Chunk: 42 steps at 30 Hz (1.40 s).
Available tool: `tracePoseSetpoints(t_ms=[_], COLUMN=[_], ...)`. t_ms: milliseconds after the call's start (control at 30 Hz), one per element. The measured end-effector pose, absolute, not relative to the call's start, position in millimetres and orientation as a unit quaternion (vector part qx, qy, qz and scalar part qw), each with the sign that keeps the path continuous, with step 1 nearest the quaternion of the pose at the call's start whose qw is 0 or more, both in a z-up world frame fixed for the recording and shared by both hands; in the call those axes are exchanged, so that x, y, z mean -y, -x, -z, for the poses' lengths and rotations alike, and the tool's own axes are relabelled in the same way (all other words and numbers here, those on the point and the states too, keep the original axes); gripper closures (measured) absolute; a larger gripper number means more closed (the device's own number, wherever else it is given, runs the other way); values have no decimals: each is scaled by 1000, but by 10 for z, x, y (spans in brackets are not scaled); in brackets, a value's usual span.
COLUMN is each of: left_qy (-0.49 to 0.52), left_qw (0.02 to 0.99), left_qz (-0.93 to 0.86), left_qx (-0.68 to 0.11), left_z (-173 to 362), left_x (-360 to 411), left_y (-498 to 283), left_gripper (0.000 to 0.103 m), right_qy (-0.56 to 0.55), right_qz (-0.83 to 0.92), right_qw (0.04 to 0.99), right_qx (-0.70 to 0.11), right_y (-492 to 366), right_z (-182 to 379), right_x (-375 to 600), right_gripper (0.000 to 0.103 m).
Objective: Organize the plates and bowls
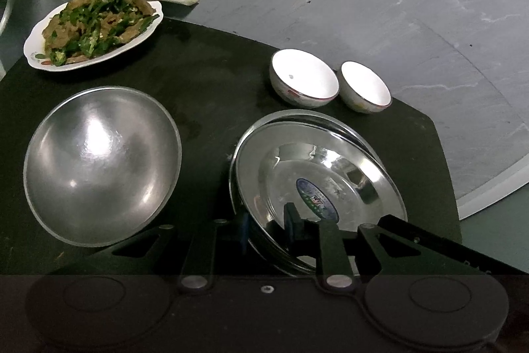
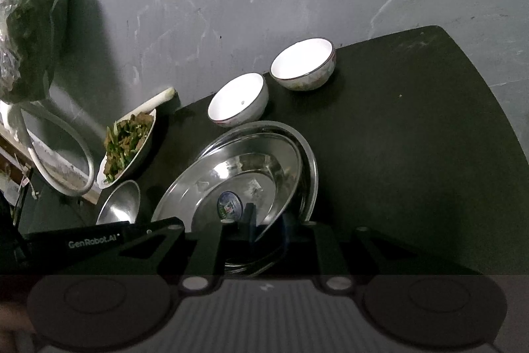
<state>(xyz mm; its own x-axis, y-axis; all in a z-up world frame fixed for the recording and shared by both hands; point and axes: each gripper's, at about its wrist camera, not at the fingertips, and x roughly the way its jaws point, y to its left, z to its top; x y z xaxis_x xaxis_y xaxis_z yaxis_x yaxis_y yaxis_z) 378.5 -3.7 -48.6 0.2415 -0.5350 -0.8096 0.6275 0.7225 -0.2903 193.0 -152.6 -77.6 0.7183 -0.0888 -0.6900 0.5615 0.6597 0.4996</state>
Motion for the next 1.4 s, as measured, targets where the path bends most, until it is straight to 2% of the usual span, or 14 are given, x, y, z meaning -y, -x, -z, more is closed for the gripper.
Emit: tracePoseSetpoints(t_ms=[467, 733, 867, 933, 1100, 1200, 1400], left_qy=[-42, -47, -50, -53, -55, -59, -70], left_qw=[799, 806, 815, 818, 829, 838, 857], left_qz=[351, 333, 317, 311, 295, 285, 258], left_qx=[-486, -487, -483, -480, -472, -462, -441], left_z=[465, 467, 462, 455, 420, 383, 299], left_x=[29, 43, 17, 11, -9, -8, -48], left_y=[-3670, -3601, -3548, -3520, -3429, -3351, -3159], left_gripper=[79, 74, 60, 56, 36, 24, 8], right_qy=[-339, -322, -317, -315, -310, -298, -259], right_qz=[165, 149, 142, 140, 122, 112, 98], right_qw=[859, 867, 870, 871, 875, 880, 899], right_qx=[-346, -350, -350, -351, -351, -352, -340], right_y=[-1988, -1984, -1957, -1942, -1915, -1889, -1784], right_z=[764, 744, 742, 745, 747, 724, 617], right_x=[1543, 1537, 1552, 1566, 1587, 1585, 1563], right_gripper=[78, 72, 64, 62, 60, 50, 24])
